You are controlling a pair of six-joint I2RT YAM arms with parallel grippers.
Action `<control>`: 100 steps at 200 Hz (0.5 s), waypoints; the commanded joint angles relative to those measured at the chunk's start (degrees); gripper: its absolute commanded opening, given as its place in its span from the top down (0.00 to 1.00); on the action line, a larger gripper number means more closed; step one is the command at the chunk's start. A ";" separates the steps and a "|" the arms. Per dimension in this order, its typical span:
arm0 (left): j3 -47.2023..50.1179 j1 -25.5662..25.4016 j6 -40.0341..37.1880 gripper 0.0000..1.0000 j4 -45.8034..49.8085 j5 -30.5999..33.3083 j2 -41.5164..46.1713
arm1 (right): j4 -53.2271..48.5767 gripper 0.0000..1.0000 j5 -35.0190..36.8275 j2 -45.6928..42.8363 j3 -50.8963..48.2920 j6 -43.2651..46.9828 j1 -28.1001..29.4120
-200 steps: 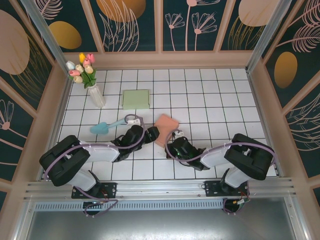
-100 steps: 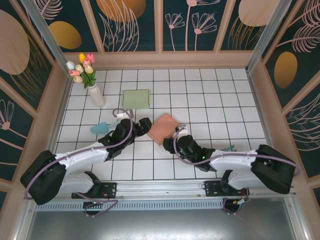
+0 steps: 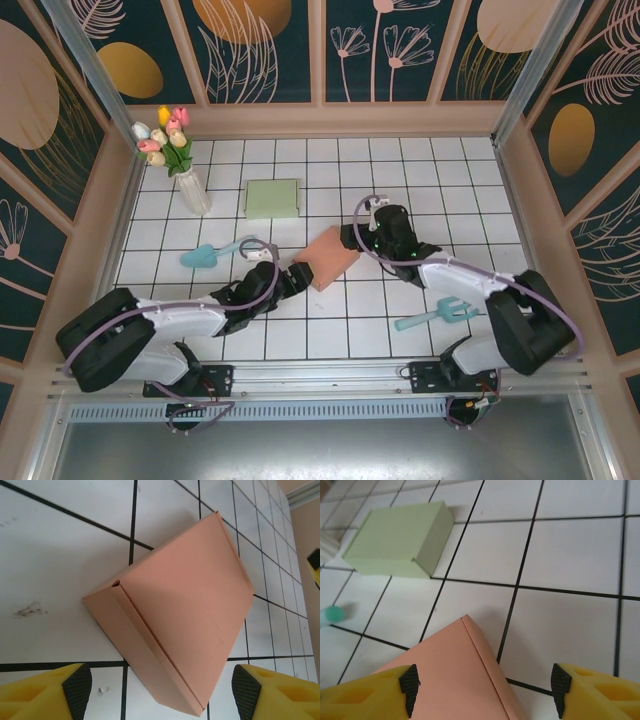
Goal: Fold the paper box
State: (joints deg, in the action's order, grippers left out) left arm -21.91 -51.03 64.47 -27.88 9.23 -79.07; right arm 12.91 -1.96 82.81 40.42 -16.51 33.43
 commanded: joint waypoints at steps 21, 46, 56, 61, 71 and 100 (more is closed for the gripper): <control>-3.53 -0.42 1.47 0.24 -4.79 -1.34 -5.48 | -1.97 0.27 -10.37 9.08 6.93 5.47 -1.76; -5.10 -0.39 1.13 0.24 -4.58 -0.70 -7.62 | -1.66 0.28 -11.05 12.72 7.64 5.48 -1.73; -5.71 -0.37 0.88 0.24 -4.32 -0.45 -8.43 | -1.45 0.28 -11.27 14.06 7.74 5.64 -3.25; -5.99 -0.42 0.78 0.24 -4.29 -0.36 -8.82 | -1.33 0.28 -11.60 14.74 7.74 5.81 -3.54; -6.61 -0.37 0.75 0.24 -4.20 -0.52 -9.58 | -0.97 0.28 -12.79 15.96 7.64 6.12 -3.79; -8.81 -0.31 0.51 0.24 -4.33 -1.49 -12.92 | -0.19 0.29 -17.49 17.59 7.18 6.15 -4.07</control>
State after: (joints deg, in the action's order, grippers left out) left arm -28.38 -51.03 65.01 -30.39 8.12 -89.43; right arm 12.60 -14.13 99.20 46.72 -11.84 29.61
